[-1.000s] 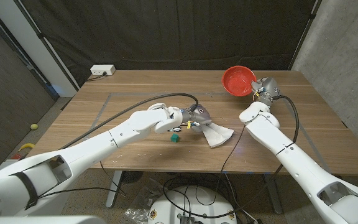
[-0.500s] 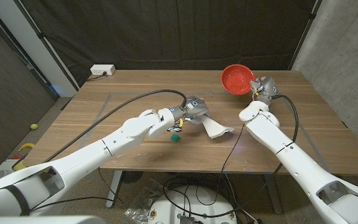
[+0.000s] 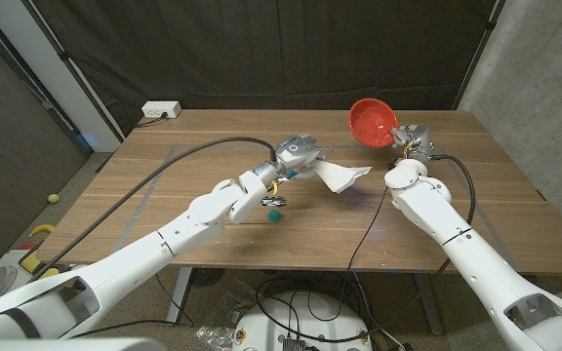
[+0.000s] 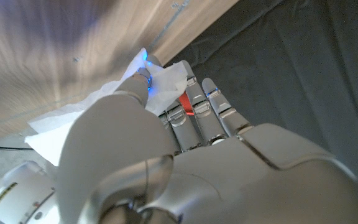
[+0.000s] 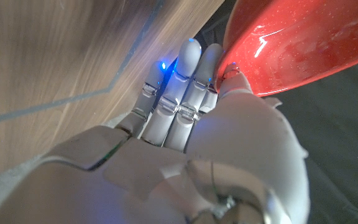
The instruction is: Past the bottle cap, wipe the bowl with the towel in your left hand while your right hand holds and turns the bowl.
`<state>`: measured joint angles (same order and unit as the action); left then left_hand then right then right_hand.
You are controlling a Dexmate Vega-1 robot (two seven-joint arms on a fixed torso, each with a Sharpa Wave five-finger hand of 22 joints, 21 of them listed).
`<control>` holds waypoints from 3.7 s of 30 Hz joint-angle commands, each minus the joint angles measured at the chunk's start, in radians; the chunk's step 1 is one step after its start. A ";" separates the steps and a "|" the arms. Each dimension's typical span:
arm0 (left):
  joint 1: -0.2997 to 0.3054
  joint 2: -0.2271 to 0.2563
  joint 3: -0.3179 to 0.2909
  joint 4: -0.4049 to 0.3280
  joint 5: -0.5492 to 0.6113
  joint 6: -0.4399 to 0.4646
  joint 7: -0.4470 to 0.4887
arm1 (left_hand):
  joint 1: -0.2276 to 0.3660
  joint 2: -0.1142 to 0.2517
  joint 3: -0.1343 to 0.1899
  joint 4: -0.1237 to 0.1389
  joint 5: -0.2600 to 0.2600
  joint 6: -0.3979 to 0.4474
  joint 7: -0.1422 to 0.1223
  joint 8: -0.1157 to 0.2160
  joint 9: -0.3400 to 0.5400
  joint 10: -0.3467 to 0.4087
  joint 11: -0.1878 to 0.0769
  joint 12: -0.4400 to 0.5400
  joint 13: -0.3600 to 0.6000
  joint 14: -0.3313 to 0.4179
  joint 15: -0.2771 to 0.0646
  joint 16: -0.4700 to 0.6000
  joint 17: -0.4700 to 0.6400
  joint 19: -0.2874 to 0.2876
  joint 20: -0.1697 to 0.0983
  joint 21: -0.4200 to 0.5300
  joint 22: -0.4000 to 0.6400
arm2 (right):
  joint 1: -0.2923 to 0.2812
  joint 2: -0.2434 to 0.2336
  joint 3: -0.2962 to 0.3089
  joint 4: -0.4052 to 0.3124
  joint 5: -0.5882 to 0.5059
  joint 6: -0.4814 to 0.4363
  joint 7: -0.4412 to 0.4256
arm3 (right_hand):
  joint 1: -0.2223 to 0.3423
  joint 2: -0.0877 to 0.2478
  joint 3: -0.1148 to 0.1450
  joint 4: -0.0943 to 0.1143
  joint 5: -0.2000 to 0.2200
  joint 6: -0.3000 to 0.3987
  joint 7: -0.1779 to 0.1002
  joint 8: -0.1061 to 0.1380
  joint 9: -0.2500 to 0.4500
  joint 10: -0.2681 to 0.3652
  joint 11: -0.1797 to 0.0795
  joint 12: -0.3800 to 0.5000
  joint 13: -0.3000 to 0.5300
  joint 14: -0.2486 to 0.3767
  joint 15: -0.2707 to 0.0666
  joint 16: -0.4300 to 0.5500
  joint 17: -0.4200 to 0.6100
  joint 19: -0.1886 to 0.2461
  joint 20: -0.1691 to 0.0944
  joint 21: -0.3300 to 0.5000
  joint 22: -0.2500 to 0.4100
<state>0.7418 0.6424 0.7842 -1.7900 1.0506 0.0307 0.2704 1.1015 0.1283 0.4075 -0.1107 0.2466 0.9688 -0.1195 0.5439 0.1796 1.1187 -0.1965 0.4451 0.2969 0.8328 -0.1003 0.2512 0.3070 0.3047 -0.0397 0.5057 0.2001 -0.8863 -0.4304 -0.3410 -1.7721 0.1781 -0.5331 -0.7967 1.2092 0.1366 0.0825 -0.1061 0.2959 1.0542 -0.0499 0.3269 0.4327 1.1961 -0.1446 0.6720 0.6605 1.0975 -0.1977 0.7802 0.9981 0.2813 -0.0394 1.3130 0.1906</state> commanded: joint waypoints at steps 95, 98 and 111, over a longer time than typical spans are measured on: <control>-0.192 -0.236 -0.029 0.401 -0.721 -0.252 0.121 | 0.084 -0.001 -0.058 -0.010 -0.017 0.106 0.003 -0.102 0.010 0.000 -0.001 0.028 0.078 0.080 -0.141 0.044 0.179 0.033 -0.019 0.139 0.033 | 0.073 -0.081 -0.123 0.058 -0.036 0.141 0.172 | 0.010 0.011 -0.003 -0.002 -0.015 0.029 -0.010 -0.041 0.031 0.012 0.009 -0.031 0.037 0.001 -0.034 -0.032 0.026 -0.015 -0.113 -0.020 0.001; -0.188 -0.231 -0.031 0.390 -0.717 -0.251 0.118 | 0.085 0.000 -0.059 -0.008 -0.016 0.105 0.002 -0.105 0.010 0.000 -0.001 0.027 0.080 0.079 -0.141 0.042 0.182 0.032 -0.019 0.142 0.033 | 0.097 -0.063 -0.144 0.071 -0.055 0.083 0.147 | 0.011 0.011 -0.003 -0.003 -0.015 0.030 -0.009 -0.042 0.033 0.015 0.007 -0.028 0.042 0.003 -0.034 -0.032 0.026 -0.015 -0.115 -0.020 0.001; -0.171 -0.205 -0.027 0.354 -0.701 -0.247 0.080 | 0.086 -0.001 -0.065 -0.005 -0.013 0.110 0.001 -0.110 0.010 0.003 -0.002 0.022 0.083 0.080 -0.141 0.040 0.194 0.028 -0.021 0.153 0.032 | 0.107 0.025 -0.103 0.095 0.005 0.014 0.051 | 0.019 0.008 -0.002 -0.007 -0.015 0.037 0.002 -0.048 0.031 0.024 0.009 -0.034 0.036 0.015 -0.034 -0.033 0.024 -0.007 -0.106 -0.017 0.000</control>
<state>0.5595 0.4202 0.7560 -1.4103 0.3415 -0.2207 0.3810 1.1727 0.1258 0.3434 -0.1159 0.2272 1.0469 -0.0979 0.4311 0.1838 1.1189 -0.1883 0.4675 0.3783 0.9176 -0.1249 0.2919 0.4945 0.3369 -0.0448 0.6512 0.2301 -0.7901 -0.4629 -0.4644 -1.6879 0.1513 -0.4504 -0.6653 1.2178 0.1414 0.0809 -0.1045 0.2737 1.0715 -0.0368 0.2776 0.4616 1.2092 -0.1364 0.6382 0.6967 1.1014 -0.1985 0.7467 1.0202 0.2653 -0.0410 1.2925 0.1885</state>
